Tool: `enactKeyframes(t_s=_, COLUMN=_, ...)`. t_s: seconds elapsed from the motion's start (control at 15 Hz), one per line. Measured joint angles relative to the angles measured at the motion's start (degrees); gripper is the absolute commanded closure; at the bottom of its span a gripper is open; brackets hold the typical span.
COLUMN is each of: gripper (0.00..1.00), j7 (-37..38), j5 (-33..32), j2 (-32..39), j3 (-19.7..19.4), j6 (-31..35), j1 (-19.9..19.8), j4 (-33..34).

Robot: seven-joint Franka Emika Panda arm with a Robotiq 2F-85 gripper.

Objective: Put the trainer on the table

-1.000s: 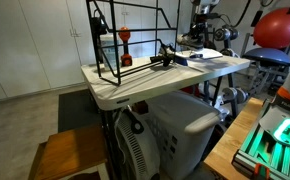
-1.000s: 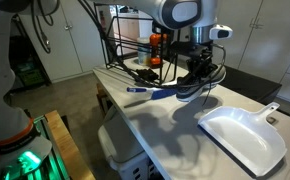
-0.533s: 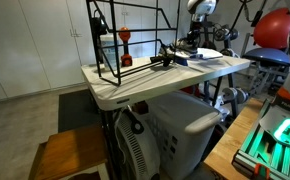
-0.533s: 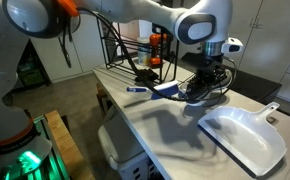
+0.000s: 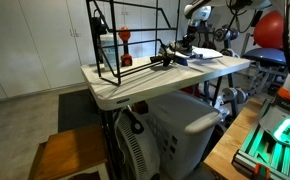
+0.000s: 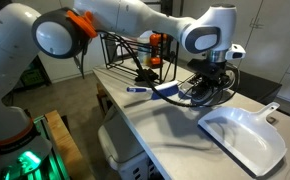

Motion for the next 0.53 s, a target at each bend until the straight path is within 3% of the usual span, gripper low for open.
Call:
enactKeyframes(t_s=0.33, gripper=0.97, j7=0.0, j5=0.0, j2=4.51, j3=0.79, j6=-1.73, j1=-0.57, j4=6.38)
enactKeyframes(t_s=0.4, gripper=0.85, j7=0.0, j5=0.0, j2=5.2, j3=0.9, j6=-2.41, j1=-0.7, j4=7.56)
enactKeyframes(t_s=0.47, gripper=0.64, j7=0.0, j5=0.0, j2=5.84, j3=1.02, j6=-3.04, j1=-0.84, j4=8.68)
enactKeyframes(t_s=0.53, gripper=0.6, j7=0.0, j5=0.0, j2=6.49, j3=1.21, j6=-3.72, j1=-1.01, j4=9.84)
